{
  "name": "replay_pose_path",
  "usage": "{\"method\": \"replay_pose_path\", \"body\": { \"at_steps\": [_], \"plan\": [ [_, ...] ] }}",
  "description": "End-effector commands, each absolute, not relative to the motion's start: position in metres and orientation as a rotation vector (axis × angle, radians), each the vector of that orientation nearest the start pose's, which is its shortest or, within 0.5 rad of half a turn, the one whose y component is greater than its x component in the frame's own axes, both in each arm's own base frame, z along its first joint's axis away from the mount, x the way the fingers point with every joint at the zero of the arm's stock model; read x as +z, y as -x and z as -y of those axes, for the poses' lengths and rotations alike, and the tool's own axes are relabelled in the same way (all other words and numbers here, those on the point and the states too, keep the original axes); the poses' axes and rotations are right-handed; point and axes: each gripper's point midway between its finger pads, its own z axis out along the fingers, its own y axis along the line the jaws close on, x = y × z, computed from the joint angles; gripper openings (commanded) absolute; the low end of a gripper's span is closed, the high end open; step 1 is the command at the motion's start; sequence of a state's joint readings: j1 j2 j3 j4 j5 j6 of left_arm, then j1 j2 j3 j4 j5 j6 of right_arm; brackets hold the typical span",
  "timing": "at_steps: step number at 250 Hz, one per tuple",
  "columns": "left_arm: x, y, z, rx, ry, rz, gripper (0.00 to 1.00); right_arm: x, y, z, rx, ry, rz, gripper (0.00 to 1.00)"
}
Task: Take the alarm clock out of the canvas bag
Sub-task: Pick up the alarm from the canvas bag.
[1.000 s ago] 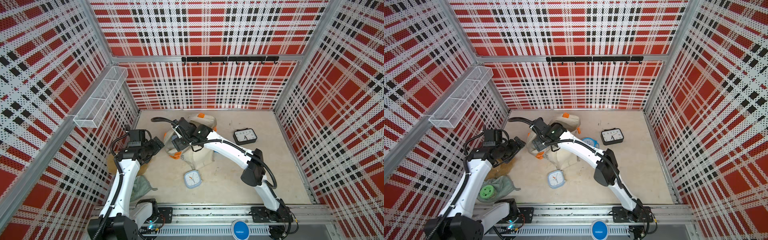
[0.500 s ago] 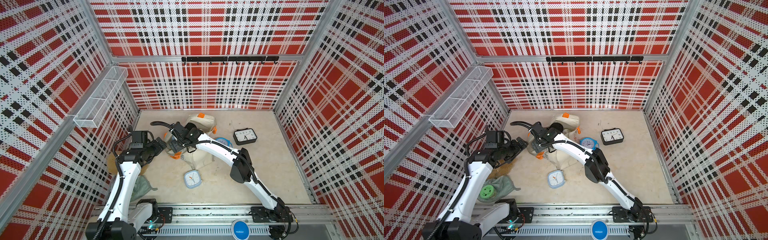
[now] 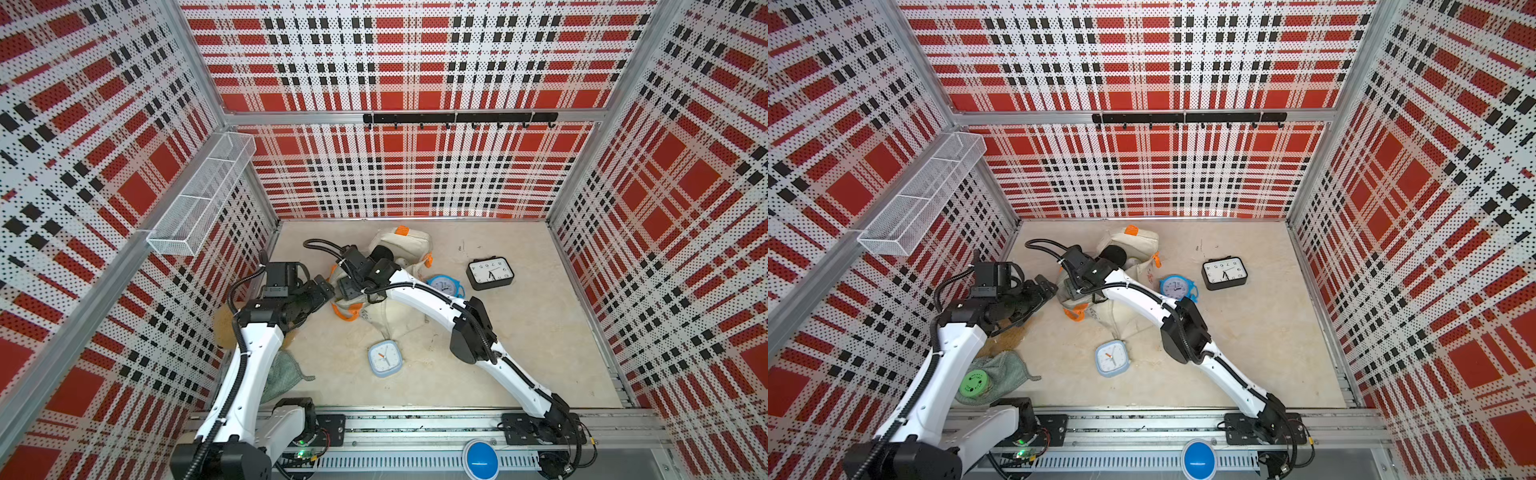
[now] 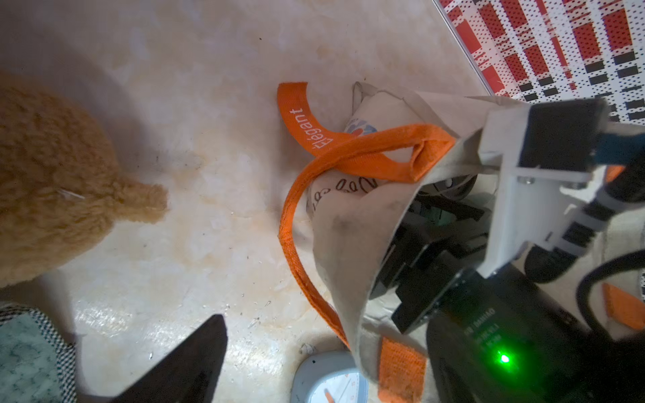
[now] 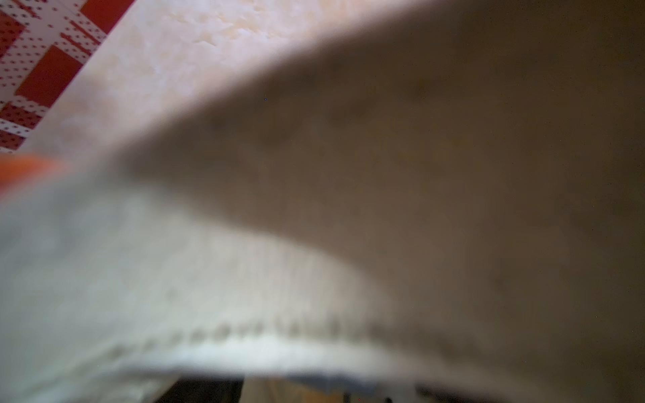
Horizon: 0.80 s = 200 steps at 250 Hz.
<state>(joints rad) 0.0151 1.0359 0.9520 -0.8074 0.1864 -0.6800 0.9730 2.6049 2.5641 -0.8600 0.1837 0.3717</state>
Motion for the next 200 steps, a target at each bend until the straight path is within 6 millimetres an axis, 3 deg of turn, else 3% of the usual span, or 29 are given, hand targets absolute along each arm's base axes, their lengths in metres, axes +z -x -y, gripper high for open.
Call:
{"method": "replay_pose_path", "body": {
  "at_steps": [1, 48, 95, 141, 200],
  "plan": [
    [0.187, -0.29, 0.028, -0.497, 0.758, -2.389, 0.92, 0.097, -0.403, -0.511, 0.346, 0.588, -2.407, 0.69],
    [0.187, -0.291, 0.028, -0.504, 0.756, -2.386, 0.92, 0.094, -0.406, -0.515, 0.357, 0.588, -2.394, 0.53],
    [0.189, -0.29, 0.028, -0.507, 0.754, -2.379, 0.92, 0.112, -0.409, -0.515, 0.361, 0.591, -2.354, 0.42],
    [0.197, -0.291, 0.029, -0.518, 0.751, -2.357, 0.92, 0.154, -0.406, -0.51, 0.402, 0.565, -2.306, 0.4],
    [0.216, -0.289, 0.027, -0.508, 0.742, -2.293, 0.92, 0.201, -0.389, -0.487, 0.418, 0.565, -2.283, 0.4]
  ]
}}
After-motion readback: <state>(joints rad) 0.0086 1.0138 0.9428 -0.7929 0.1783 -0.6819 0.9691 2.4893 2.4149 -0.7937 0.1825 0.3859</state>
